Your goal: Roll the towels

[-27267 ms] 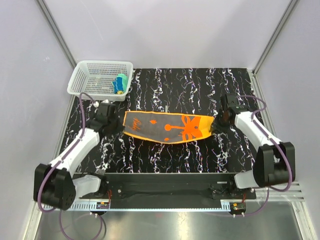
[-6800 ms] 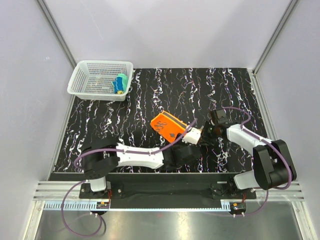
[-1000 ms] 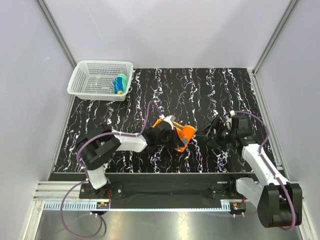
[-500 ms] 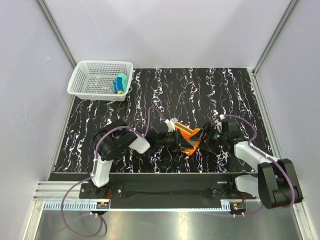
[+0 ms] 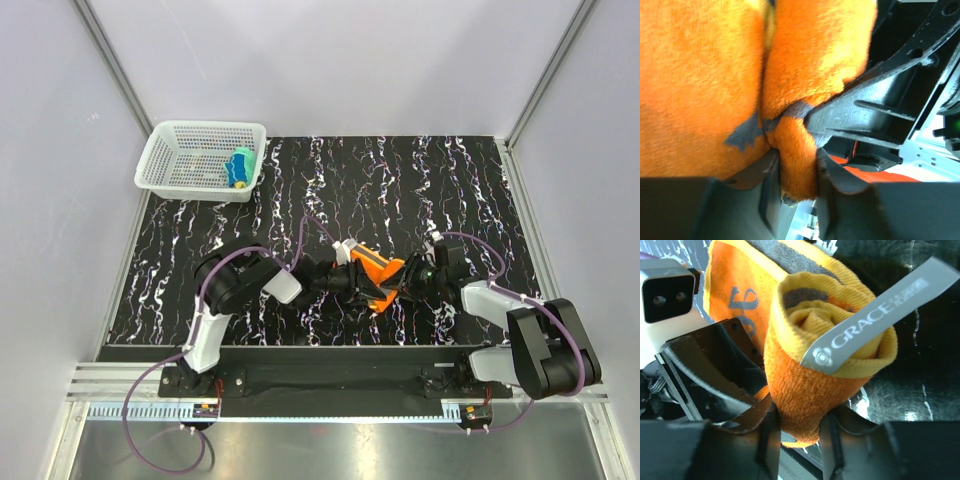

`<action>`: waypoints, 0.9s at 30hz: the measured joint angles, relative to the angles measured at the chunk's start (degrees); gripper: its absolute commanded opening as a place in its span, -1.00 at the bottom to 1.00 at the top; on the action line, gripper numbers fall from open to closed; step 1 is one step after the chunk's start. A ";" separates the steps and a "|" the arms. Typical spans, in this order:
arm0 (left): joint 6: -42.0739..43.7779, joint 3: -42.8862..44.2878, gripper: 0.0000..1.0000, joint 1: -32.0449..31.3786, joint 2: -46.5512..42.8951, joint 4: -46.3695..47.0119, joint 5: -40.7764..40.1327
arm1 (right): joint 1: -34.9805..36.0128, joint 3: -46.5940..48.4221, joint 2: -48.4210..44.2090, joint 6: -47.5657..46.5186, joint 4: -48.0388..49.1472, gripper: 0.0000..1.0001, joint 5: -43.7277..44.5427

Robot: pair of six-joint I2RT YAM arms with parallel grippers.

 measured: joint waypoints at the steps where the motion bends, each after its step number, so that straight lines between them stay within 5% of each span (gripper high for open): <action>1: 0.85 0.00 -0.19 0.09 -0.26 -0.87 0.04 | 0.02 0.00 0.02 0.00 -0.04 -0.32 0.13; 3: 3.54 0.07 0.02 0.20 -1.75 -5.05 -0.22 | 0.22 0.00 0.04 -0.13 -0.44 -0.35 0.81; 7: 12.70 1.68 0.12 0.13 -9.49 -21.44 -4.24 | 0.61 0.87 0.04 -0.72 -1.92 -0.38 1.46; 15: 32.22 9.92 0.11 -5.46 -25.64 -49.86 -31.04 | 1.55 5.20 1.16 -2.91 -8.46 -0.42 2.23; 21: 44.30 12.48 0.22 -19.56 -27.32 -55.15 -51.23 | 2.32 9.46 5.09 -3.82 -13.70 -0.45 2.78; 27: 49.18 18.64 0.37 -24.92 -18.78 -56.65 -58.01 | 3.23 12.04 6.54 -4.24 -17.40 -0.46 3.13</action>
